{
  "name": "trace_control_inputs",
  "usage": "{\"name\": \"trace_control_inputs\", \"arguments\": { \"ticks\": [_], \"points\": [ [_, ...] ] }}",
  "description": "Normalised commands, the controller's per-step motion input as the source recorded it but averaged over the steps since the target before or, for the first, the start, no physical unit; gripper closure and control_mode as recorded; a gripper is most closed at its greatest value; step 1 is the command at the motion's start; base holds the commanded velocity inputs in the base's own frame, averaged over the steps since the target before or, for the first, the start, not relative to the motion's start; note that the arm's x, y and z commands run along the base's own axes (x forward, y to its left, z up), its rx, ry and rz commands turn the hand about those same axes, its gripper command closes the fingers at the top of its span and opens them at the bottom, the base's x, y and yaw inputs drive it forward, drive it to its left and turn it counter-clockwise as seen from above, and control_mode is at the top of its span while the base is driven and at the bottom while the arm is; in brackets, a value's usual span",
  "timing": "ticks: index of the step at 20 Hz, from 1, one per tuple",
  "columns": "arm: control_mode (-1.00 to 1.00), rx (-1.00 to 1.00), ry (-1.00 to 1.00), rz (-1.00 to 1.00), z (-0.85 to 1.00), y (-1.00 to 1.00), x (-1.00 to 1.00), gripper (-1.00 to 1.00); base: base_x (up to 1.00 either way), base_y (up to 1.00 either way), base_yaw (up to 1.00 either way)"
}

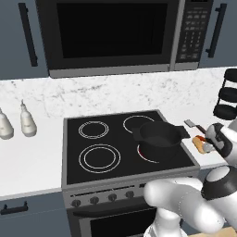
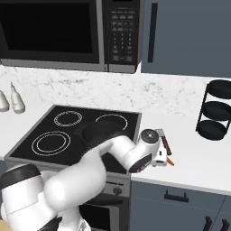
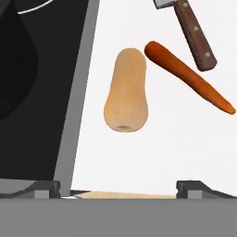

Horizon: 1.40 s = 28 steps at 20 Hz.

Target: Put the squash and carrot in the pot. Retrieve the spatula and lightly stir the vegetables in the pot.

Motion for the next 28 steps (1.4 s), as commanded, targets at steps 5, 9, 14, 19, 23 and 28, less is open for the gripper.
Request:
{"name": "trace_control_inputs", "arguments": {
  "ticks": [5,9,14,19,23,28],
  "points": [
    [-1.0,0.01,0.0,0.03,-0.23,0.0,0.37,-1.0,0.0,0.0,0.0],
    [-1.0,0.03,0.0,0.04,-0.09,0.0,0.38,-1.0,0.0,0.0,0.0],
    [-1.0,0.03,0.0,0.03,-0.16,0.0,0.34,-1.0,0.0,0.0,0.0],
    [-1.0,0.03,0.0,0.03,-0.24,-0.02,0.31,-1.0,0.0,0.0,0.0],
    [-1.0,0.01,0.0,0.02,-0.25,-0.3,0.15,-1.0,0.0,0.0,0.0],
    [-1.0,0.0,0.0,0.02,-0.27,-0.12,0.15,-1.0,0.0,0.0,0.0]
  ]
}}
